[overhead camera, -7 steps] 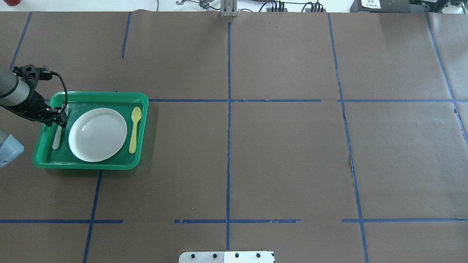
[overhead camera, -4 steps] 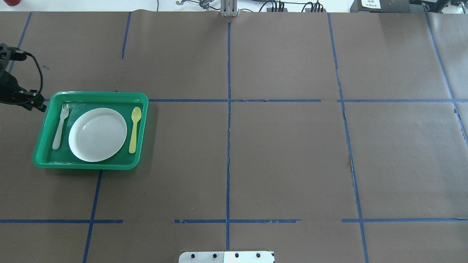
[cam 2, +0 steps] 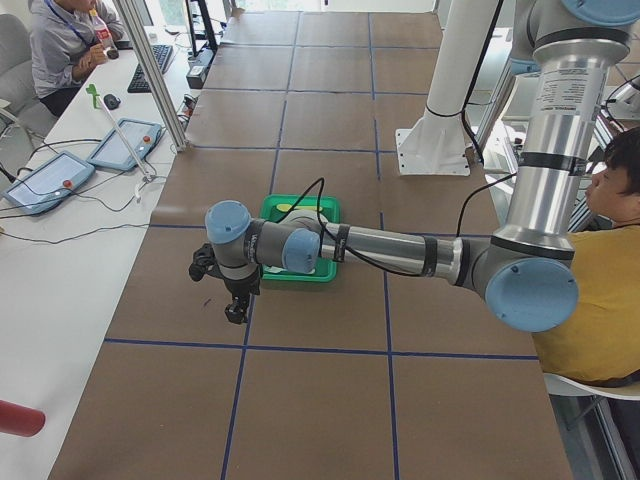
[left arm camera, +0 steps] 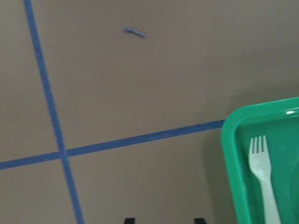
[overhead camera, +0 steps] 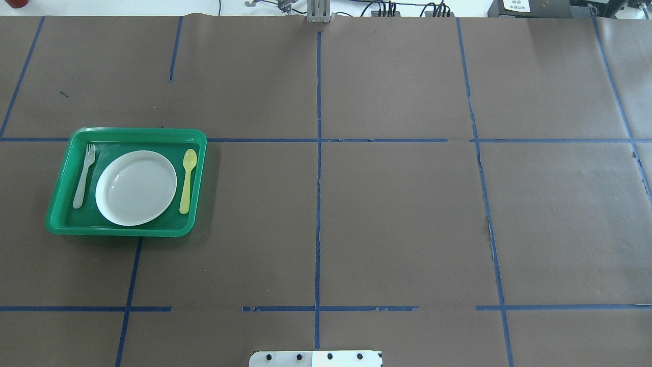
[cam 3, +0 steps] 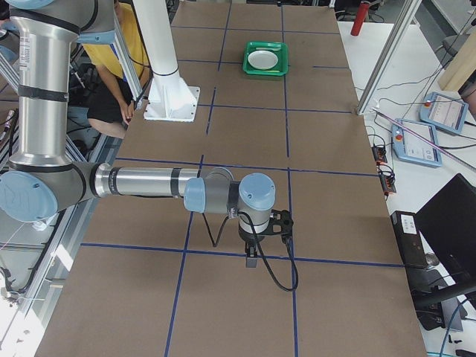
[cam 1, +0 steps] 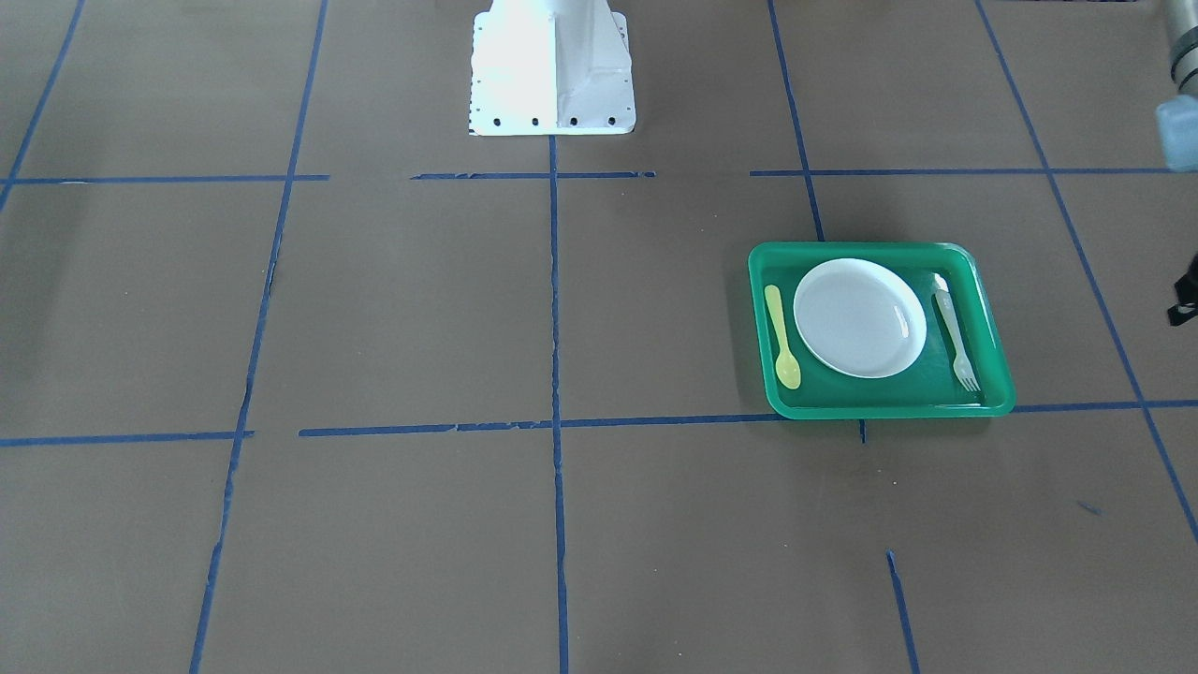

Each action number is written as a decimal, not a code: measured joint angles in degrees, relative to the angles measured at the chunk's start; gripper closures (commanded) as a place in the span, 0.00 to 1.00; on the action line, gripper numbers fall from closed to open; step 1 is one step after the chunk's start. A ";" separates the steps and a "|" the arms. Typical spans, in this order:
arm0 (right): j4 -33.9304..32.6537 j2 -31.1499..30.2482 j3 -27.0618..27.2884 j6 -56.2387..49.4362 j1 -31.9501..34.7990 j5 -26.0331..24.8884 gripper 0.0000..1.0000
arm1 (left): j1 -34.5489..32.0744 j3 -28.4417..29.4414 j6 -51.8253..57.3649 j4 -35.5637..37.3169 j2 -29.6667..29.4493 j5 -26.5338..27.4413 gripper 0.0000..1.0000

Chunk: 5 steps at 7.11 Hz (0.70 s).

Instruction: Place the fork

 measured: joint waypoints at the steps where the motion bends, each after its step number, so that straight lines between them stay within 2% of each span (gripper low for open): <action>1: 0.00 0.00 0.00 0.02 0.00 0.00 0.00 | -3.63 0.38 4.63 2.28 0.46 0.02 0.00; 5: 0.00 0.00 0.00 -0.01 0.00 0.00 0.00 | -6.63 0.58 7.91 4.58 1.53 -1.89 0.00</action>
